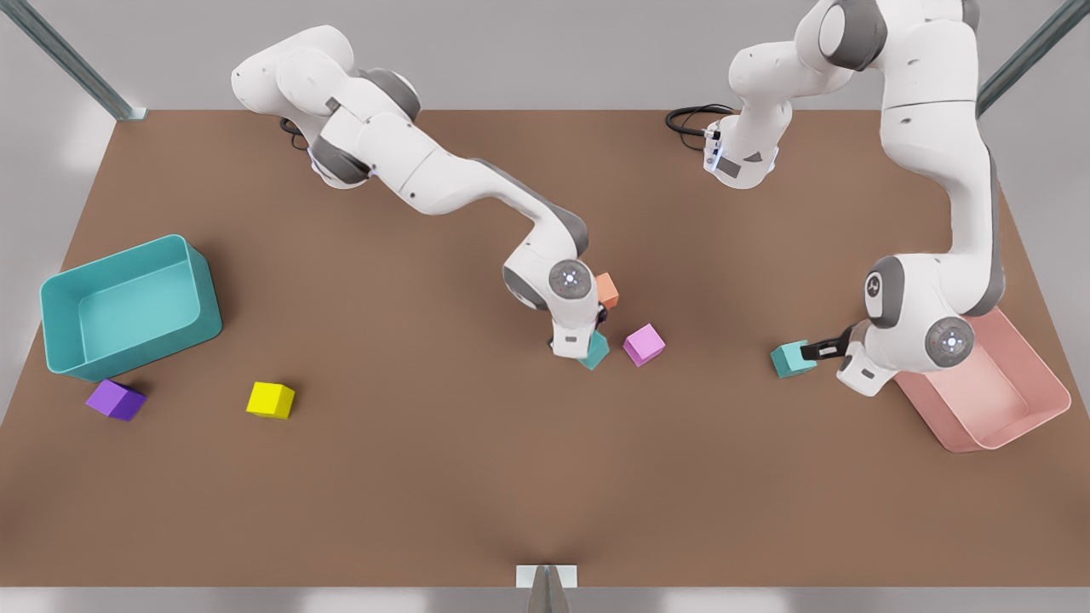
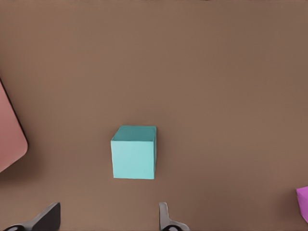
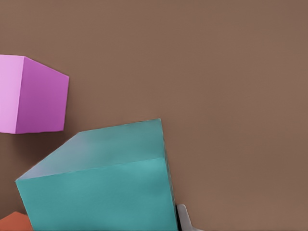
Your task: Stack the two blue cubes on top of each other
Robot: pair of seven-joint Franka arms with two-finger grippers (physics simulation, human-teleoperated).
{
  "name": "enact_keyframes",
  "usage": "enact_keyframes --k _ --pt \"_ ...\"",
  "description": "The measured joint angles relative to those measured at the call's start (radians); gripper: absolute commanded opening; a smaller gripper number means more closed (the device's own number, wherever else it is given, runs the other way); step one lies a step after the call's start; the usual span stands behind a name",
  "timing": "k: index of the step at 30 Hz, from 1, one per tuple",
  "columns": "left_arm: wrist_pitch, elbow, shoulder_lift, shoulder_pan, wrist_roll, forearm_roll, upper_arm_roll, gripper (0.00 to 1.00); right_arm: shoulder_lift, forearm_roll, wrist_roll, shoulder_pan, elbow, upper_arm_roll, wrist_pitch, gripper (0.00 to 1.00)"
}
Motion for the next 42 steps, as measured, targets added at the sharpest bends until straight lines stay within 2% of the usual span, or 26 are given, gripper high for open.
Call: enact_keyframes --k 2,4,5,6,10,13,15,17,19,21,22,23,24,25,26,28,29,31,32,35,38,42 --pt "0.067 -0.021 0.030 -0.001 -0.004 -0.001 0.000 1.00 0.012 -0.010 0.008 -0.001 -0.001 -0.002 0.016 0.75" --pt "0.135 -0.061 0.047 0.001 -0.010 -0.002 0.000 1.00 0.016 -0.019 0.017 -0.003 -0.005 -0.002 0.032 0.84" --pt "0.162 -0.070 0.054 0.001 -0.013 -0.002 -0.001 1.00 0.016 -0.022 0.022 -0.003 -0.006 -0.002 0.038 0.96" --pt "0.188 -0.084 0.057 0.002 -0.016 -0.003 0.000 1.00 0.016 -0.024 0.026 -0.003 -0.007 -0.002 0.044 1.00" --pt "0.291 -0.172 0.045 0.009 -0.025 -0.003 0.000 1.00 0.013 -0.029 0.043 -0.005 -0.011 0.000 0.067 1.00" --pt "0.337 -0.198 0.047 0.009 -0.031 -0.003 0.000 1.00 -0.081 -0.028 0.053 -0.024 -0.046 0.022 0.048 1.00" --pt "0.377 -0.236 0.049 0.009 -0.034 -0.003 0.000 1.00 -0.198 -0.025 0.055 -0.050 -0.127 0.039 0.000 1.00" --pt "0.407 -0.248 0.055 0.010 -0.037 -0.003 0.000 1.00 -0.382 -0.019 0.055 -0.092 -0.166 0.074 -0.123 1.00" --pt "0.429 -0.252 0.065 0.010 -0.039 -0.003 0.000 1.00 -0.707 0.055 0.045 -0.214 -0.165 0.080 -0.336 1.00" --pt "0.445 -0.254 0.078 0.010 -0.042 -0.003 0.000 1.00 -0.975 0.105 0.035 -0.443 -0.209 0.062 -0.570 1.00" --pt "0.453 -0.255 0.084 0.010 -0.043 -0.003 0.000 1.00 -1.062 0.120 0.028 -0.554 -0.304 -0.004 -0.659 1.00" --pt "0.459 -0.257 0.090 0.010 -0.044 -0.003 0.000 1.00 -1.151 0.132 0.018 -0.652 -0.515 -0.087 -0.688 1.00" --pt "0.465 -0.258 0.095 0.010 -0.045 -0.003 0.000 1.00 -1.201 0.139 0.008 -0.761 -0.771 -0.126 -0.651 1.00" --pt "0.470 -0.259 0.102 0.010 -0.046 -0.003 0.000 1.00 -1.198 0.145 0.001 -0.814 -1.009 -0.146 -0.564 1.00" --pt "0.474 -0.259 0.107 0.010 -0.047 -0.003 0.000 1.00 -1.149 0.150 -0.005 -0.827 -1.158 -0.156 -0.466 1.00" --pt "0.481 -0.259 0.114 0.009 -0.048 -0.003 0.000 0.99 -1.085 0.155 -0.016 -0.831 -1.268 -0.160 -0.311 1.00" --pt "0.484 -0.259 0.116 0.009 -0.049 -0.003 0.000 0.93 -1.070 0.155 -0.021 -0.832 -1.285 -0.158 -0.251 1.00" --pt "0.488 -0.259 0.119 0.009 -0.051 -0.002 0.000 0.72 -1.058 0.155 -0.029 -0.831 -1.298 -0.155 -0.156 1.00" --pt "0.489 -0.257 0.119 0.009 -0.053 0.000 0.000 0.69 -1.059 0.153 -0.034 -0.831 -1.298 -0.152 -0.121 1.00" --pt "0.488 -0.251 0.104 0.006 -0.060 0.003 0.000 0.69 -1.062 0.143 -0.045 -0.826 -1.295 -0.151 -0.045 1.00" --pt "0.439 -0.215 0.022 -0.013 -0.078 0.003 -0.024 0.71 -1.062 0.138 -0.055 -0.817 -1.295 -0.151 0.000 1.00" --pt "0.324 -0.194 -0.102 -0.020 -0.139 0.002 -0.212 0.71 -1.060 0.136 -0.067 -0.805 -1.294 -0.150 0.036 1.00"
